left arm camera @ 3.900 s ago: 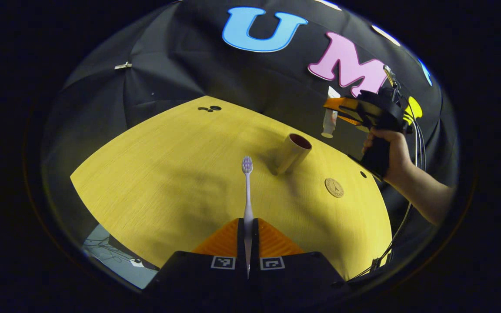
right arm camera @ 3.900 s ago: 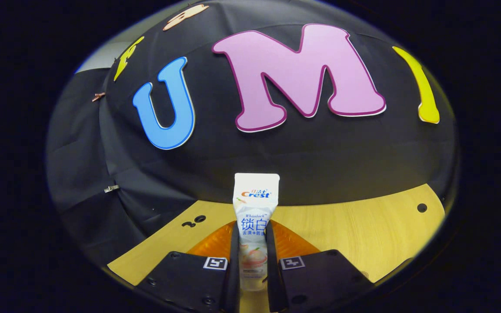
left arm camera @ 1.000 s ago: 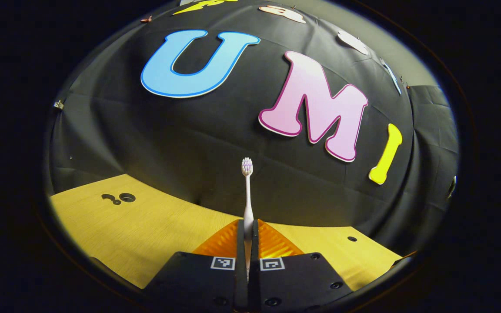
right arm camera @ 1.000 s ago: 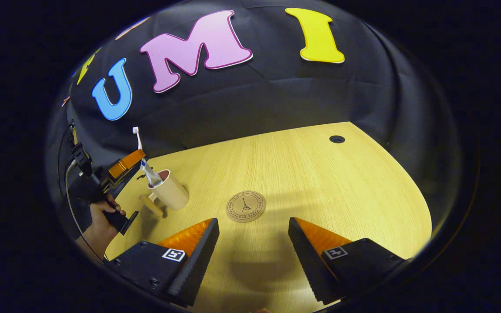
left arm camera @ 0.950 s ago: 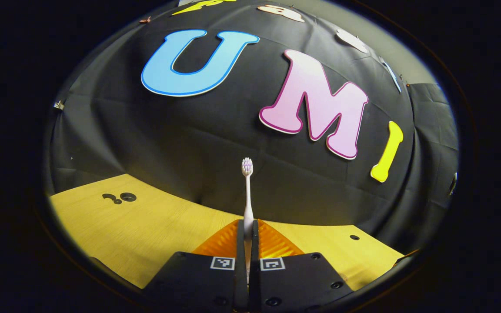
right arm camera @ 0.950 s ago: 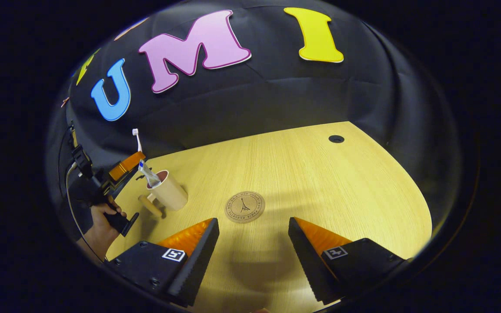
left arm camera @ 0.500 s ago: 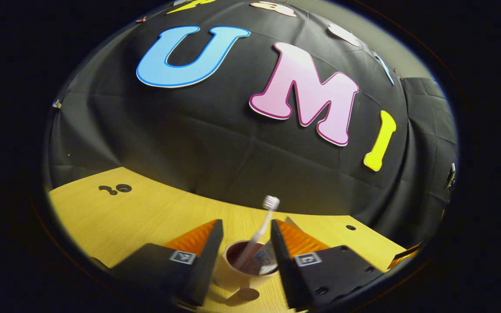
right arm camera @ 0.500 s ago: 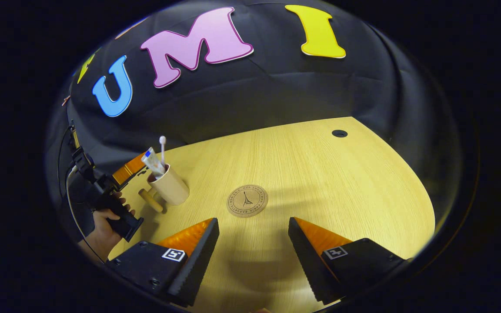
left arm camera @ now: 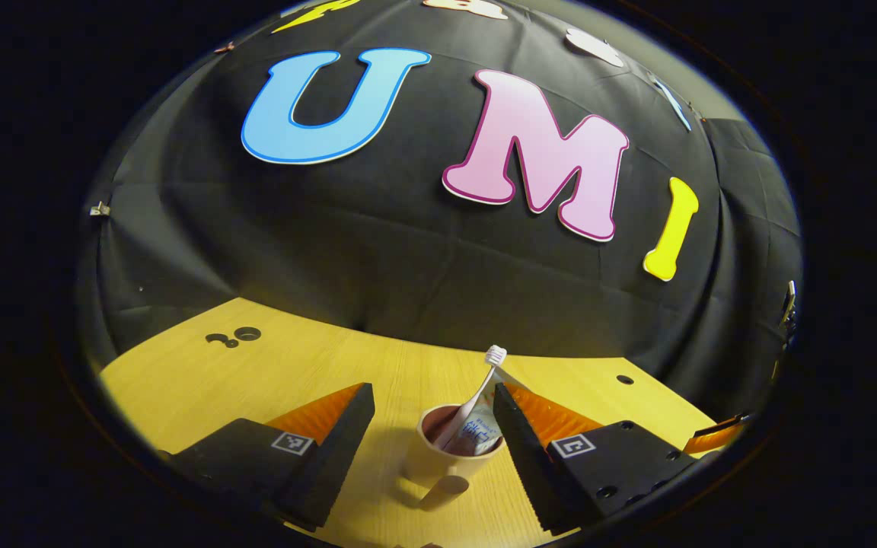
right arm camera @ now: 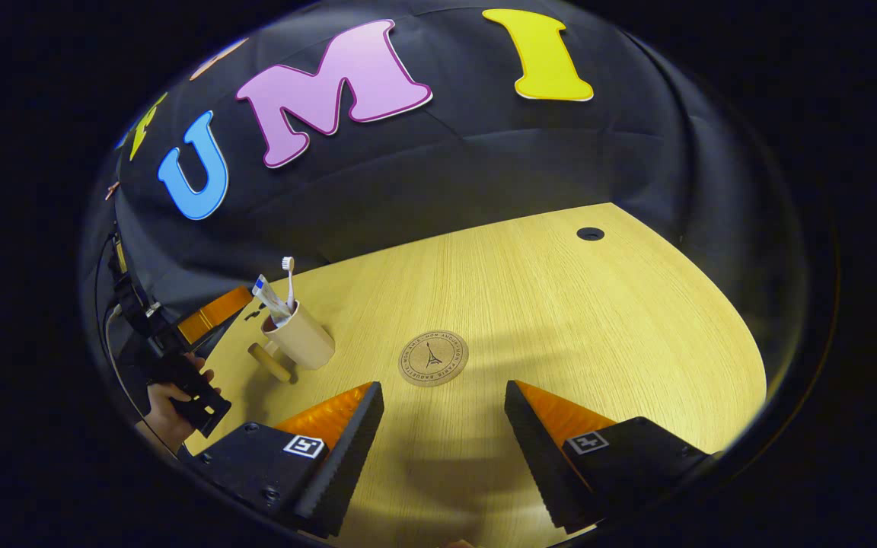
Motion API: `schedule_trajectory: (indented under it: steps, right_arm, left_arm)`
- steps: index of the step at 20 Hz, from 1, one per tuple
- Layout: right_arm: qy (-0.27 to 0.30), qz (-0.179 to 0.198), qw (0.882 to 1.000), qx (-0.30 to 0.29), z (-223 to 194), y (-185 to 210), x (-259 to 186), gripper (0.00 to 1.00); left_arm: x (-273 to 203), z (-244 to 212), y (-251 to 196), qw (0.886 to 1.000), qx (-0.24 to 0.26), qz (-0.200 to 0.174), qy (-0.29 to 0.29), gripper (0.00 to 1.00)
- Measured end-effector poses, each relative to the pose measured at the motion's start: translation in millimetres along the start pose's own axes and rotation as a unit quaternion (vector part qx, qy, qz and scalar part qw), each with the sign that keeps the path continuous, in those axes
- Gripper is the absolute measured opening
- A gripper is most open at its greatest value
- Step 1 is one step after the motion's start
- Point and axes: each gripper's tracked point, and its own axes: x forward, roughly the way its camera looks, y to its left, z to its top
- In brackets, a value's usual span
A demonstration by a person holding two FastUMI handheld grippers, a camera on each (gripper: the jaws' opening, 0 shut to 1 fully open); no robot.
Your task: Put the toothbrush and toothpaste on the desktop into the cup, then pick up the cup and place it on the coaster on the desktop.
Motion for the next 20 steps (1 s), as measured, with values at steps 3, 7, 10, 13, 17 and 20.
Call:
schedule_trajectory:
  steps: [3,7,10,13,17,20]
  right_arm:
    - [-0.003,0.003,1.0,0.004,3,-1,-6,0.98]
    - [-0.014,-0.005,1.0,0.002,7,-13,-18,0.98]
    - [-0.014,-0.012,1.0,0.013,5,-25,-29,0.98]
    - [-0.016,-0.03,0.999,0.025,4,-42,-38,0.98]
    - [-0.021,-0.055,0.997,0.051,0,-62,-48,0.98]
    - [-0.021,-0.069,0.995,0.065,-4,-74,-53,0.98]
  left_arm:
    - [-11,-5,-11,0.999,0.009,-0.023,0.043,0.97]
    - [-18,-18,-27,0.992,-0.009,-0.053,0.115,0.97]
    - [-18,-35,-19,0.983,0.015,-0.043,0.175,0.98]
    - [-16,-58,-14,0.97,0.032,-0.034,0.239,0.98]
    - [-9,-81,-18,0.949,0.015,-0.043,0.312,0.98]
    - [-1,-100,-25,0.929,-0.006,-0.041,0.368,0.98]
